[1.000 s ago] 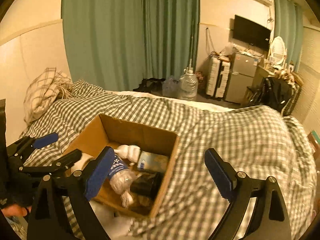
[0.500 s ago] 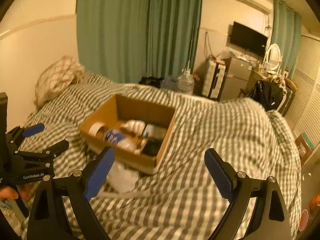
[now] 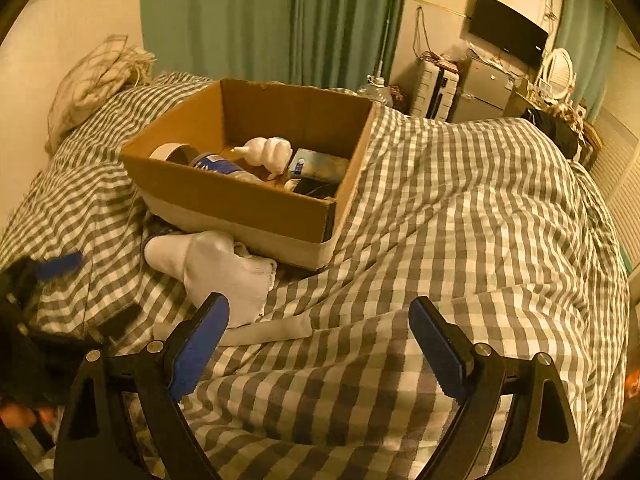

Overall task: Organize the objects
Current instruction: 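Grasp the white tube lying by the box with the left tool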

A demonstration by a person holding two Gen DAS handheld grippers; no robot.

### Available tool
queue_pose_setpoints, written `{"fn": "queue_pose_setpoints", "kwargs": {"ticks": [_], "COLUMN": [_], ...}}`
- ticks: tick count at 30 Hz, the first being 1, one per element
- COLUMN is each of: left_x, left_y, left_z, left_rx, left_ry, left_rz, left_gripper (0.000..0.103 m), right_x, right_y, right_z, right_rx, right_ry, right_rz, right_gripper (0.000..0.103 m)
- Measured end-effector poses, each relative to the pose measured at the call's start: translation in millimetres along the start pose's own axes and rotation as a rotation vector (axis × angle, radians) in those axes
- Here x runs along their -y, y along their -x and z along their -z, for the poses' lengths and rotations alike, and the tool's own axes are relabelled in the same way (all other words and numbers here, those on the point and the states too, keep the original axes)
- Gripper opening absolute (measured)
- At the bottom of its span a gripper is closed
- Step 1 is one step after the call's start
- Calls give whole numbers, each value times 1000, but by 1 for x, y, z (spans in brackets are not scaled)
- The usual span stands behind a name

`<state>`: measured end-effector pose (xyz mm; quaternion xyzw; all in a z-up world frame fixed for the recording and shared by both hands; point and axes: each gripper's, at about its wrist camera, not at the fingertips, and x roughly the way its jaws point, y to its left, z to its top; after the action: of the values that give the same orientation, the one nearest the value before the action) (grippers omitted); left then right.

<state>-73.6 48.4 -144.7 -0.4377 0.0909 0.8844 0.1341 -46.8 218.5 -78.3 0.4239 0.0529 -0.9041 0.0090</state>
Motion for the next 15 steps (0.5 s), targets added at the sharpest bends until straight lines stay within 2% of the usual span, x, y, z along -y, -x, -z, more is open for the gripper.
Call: {"fn": "queue_pose_setpoints", "kwargs": {"ticks": [1, 3, 6, 9, 11, 12, 14, 15], "left_x": [6, 17, 24, 16, 15, 17, 23, 26], "left_y": [-6, -18, -39, -48, -49, -48, -44, -40], "left_z": [1, 4, 6, 4, 5, 6, 8, 10], "left_rx": [-15, -59, -124, -141, -147, -150, -144, -137], "left_ry": [-28, -69, -86, -22, -14, -22, -54, -70], "left_rz": [18, 49, 39, 92, 125, 148, 145, 138], "left_gripper": [86, 76, 73, 66, 54, 43, 34, 26], "right_x": [-1, -3, -2, 3, 5, 7, 10, 12], "right_y": [0, 2, 3, 4, 3, 3, 2, 2], "right_z": [0, -2, -3, -3, -3, -2, -2, -2], "right_rx": [-1, -1, 4, 7, 4, 2, 0, 0], "right_ry": [4, 13, 9, -10, -22, -29, -48, -57], "right_rz": [4, 7, 0, -17, -24, -31, -45, -49], "right_gripper": [92, 92, 91, 92, 92, 92, 92, 92]}}
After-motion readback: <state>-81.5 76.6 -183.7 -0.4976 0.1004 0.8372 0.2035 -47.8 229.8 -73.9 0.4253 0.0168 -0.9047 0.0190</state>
